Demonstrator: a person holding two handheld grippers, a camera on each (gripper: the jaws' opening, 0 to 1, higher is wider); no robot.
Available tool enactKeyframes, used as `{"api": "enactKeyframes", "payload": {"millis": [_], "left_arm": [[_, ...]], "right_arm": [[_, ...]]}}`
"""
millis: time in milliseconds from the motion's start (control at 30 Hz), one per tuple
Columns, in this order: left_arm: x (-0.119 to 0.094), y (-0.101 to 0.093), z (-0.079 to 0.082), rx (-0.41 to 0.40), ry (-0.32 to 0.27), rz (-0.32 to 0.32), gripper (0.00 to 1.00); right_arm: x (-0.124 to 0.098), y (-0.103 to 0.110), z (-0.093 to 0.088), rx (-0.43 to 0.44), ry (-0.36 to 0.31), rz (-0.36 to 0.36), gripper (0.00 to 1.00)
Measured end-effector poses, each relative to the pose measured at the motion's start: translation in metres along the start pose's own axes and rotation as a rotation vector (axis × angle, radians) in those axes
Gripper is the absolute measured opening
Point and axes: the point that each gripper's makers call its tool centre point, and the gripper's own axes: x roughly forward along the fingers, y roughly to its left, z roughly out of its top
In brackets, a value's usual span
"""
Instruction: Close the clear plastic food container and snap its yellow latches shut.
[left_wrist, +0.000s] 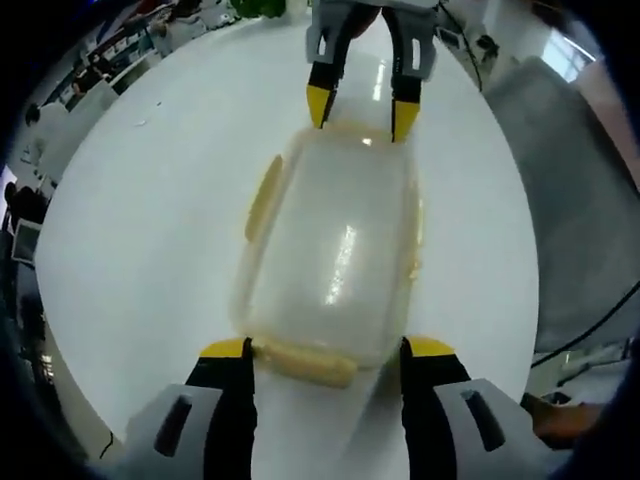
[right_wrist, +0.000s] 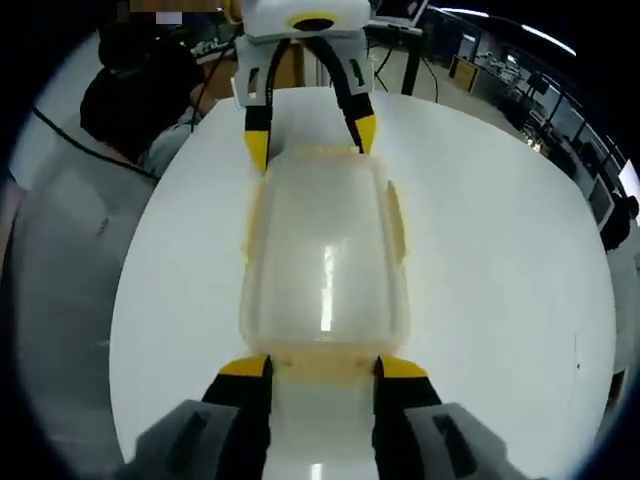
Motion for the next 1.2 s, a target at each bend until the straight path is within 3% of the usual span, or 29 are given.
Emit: {"api": "enactKeyframes", "payload": {"millis": [300,500,567,633,667,1000,1200], "left_arm": [[0.002,-0.003,-0.002,0.004,0.024,0.001,0.57],[0.001,-0.009,-0.005,0.064,0.041,-0.02,0.55],[0.001,-0.009,-0.006,0.083,0.046,-0.028,0.53],[-0.002,-0.012,-0.011,0.16,0.076,-0.051,0.42],[-0.002,-0.013,-0.01,0.151,0.075,-0.047,0.38],[-0.003,-0.013,-0.009,0.11,0.044,-0.032,0.38],[-0.002,-0.016,-0.01,0.091,0.083,-0.037,0.37]], "right_arm": [[-0.001,0.001,0.0,0.008,-0.008,-0.004,0.37],[-0.002,0.005,-0.001,-0.003,-0.012,0.0,0.37],[-0.002,0.006,-0.002,-0.009,-0.012,0.003,0.37],[-0.003,0.008,-0.003,-0.034,-0.002,0.013,0.37],[-0.003,0.01,-0.001,-0.055,-0.007,0.019,0.37],[-0.005,0.011,-0.002,-0.034,-0.009,0.008,0.37],[-0.006,0.015,-0.004,-0.036,0.034,0.021,0.36]]}}
